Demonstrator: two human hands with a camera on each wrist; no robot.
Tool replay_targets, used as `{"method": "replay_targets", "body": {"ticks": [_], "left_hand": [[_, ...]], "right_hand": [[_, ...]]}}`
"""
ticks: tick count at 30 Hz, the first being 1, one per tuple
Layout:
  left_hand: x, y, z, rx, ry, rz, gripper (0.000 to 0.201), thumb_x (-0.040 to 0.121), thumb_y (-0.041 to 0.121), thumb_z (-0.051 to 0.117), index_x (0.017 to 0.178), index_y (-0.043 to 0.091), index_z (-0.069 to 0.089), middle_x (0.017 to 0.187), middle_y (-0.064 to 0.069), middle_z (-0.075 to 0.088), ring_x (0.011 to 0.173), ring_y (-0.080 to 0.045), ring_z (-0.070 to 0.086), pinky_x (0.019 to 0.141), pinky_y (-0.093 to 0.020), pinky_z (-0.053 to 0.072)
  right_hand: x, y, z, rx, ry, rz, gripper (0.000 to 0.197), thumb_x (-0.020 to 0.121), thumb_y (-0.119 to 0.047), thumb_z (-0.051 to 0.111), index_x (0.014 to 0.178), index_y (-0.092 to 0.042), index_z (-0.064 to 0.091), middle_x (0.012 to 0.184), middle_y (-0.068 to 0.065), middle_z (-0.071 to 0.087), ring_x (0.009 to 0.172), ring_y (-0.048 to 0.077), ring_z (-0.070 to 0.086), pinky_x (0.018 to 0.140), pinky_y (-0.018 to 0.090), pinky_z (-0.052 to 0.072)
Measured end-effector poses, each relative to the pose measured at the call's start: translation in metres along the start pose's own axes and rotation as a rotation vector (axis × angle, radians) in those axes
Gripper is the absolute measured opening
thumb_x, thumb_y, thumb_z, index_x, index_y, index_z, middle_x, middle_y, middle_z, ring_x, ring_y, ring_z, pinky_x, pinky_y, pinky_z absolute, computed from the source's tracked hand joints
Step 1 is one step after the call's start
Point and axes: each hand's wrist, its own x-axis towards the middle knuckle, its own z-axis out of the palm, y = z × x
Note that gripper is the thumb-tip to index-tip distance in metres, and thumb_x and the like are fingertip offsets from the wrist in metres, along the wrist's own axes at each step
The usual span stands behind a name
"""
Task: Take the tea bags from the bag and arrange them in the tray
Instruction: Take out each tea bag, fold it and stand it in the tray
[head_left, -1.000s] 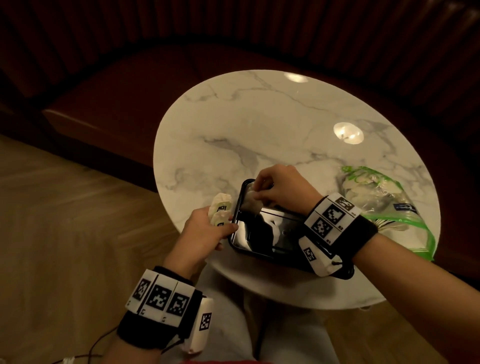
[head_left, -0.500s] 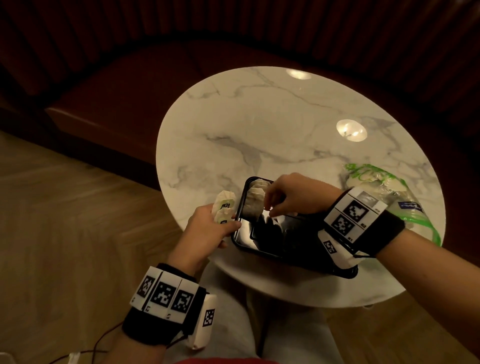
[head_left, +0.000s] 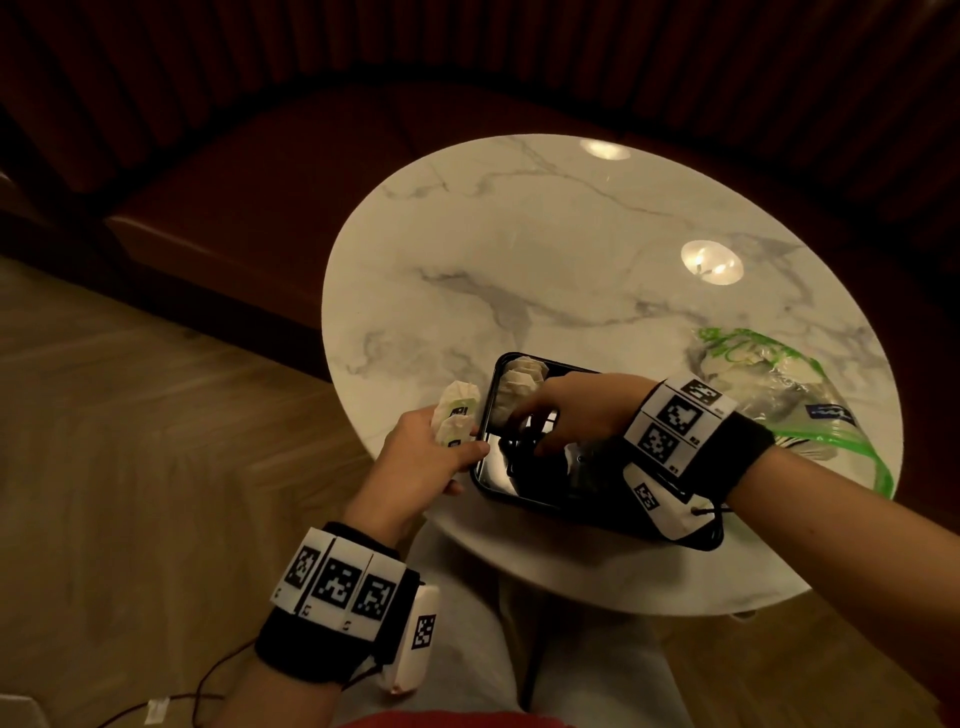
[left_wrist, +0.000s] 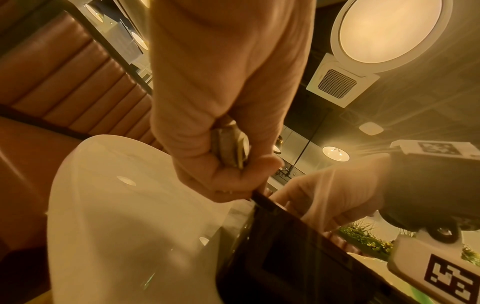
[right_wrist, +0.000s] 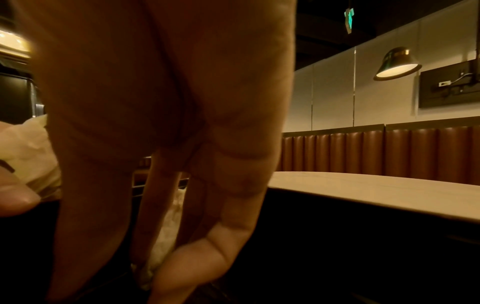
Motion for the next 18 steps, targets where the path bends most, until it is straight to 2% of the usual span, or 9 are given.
{"method": "replay_targets", "body": {"ticks": [6,9,11,12,14,16,18], "left_hand": [[0.000,0.001,0.000,-0.013,-0.008,-0.003,0.013,0.083,0.009,0.075,0.086,0.018,0.065,0.078,-0.005,0.066,0.070,-0.013,0.063,0.046,-0.018,0.048],[-0.001,0.002,-0.004,-0.053,-0.002,-0.022,0.013,0.081,0.012,0.077,0.088,0.014,0.067,0.074,-0.003,0.066,0.065,-0.011,0.062,0.048,-0.020,0.050],[-0.001,0.003,-0.010,-0.090,0.018,-0.032,0.016,0.080,0.012,0.078,0.091,0.009,0.067,0.072,-0.004,0.065,0.061,-0.009,0.062,0.049,-0.022,0.051],[-0.001,0.005,-0.012,-0.115,0.028,-0.032,0.018,0.080,0.011,0.078,0.093,0.007,0.067,0.073,-0.006,0.066,0.060,-0.009,0.063,0.049,-0.022,0.052],[-0.003,0.010,-0.016,-0.169,0.036,-0.024,0.019,0.081,0.009,0.077,0.095,0.003,0.067,0.076,-0.009,0.067,0.059,-0.010,0.066,0.049,-0.021,0.052],[-0.006,0.018,-0.018,-0.217,0.019,-0.006,0.017,0.082,0.008,0.076,0.096,0.004,0.066,0.079,-0.012,0.069,0.061,-0.013,0.068,0.049,-0.021,0.052],[-0.010,0.026,-0.017,-0.247,-0.027,0.028,0.014,0.085,0.008,0.072,0.098,0.009,0.067,0.086,-0.015,0.071,0.064,-0.017,0.070,0.050,-0.021,0.053]], "right_hand": [[-0.002,0.001,0.000,0.131,0.040,0.016,0.038,0.088,-0.026,0.066,0.126,-0.030,0.061,0.110,-0.005,0.069,0.094,0.016,0.069,0.088,0.039,0.057],[-0.009,-0.002,-0.003,0.183,0.075,0.019,0.031,0.089,-0.030,0.067,0.120,-0.029,0.064,0.093,-0.010,0.070,0.079,0.010,0.068,0.084,0.036,0.058],[-0.018,-0.006,-0.006,0.247,0.188,-0.018,0.020,0.090,-0.030,0.067,0.109,-0.026,0.069,0.078,-0.014,0.067,0.066,0.001,0.063,0.072,0.028,0.056],[-0.023,-0.009,-0.007,0.276,0.281,-0.055,0.014,0.090,-0.028,0.067,0.103,-0.025,0.071,0.074,-0.014,0.065,0.061,-0.003,0.059,0.067,0.022,0.051],[-0.031,-0.019,-0.005,0.340,0.479,-0.151,0.008,0.089,-0.027,0.069,0.096,-0.028,0.072,0.074,-0.013,0.064,0.060,-0.003,0.054,0.063,0.013,0.041],[-0.038,-0.035,-0.004,0.419,0.584,-0.258,0.008,0.088,-0.027,0.070,0.096,-0.027,0.072,0.080,-0.008,0.065,0.061,0.001,0.053,0.062,0.013,0.039],[-0.041,-0.050,-0.003,0.451,0.606,-0.336,0.010,0.088,-0.031,0.069,0.097,-0.029,0.072,0.084,-0.005,0.067,0.066,0.009,0.058,0.063,0.020,0.045]]}}
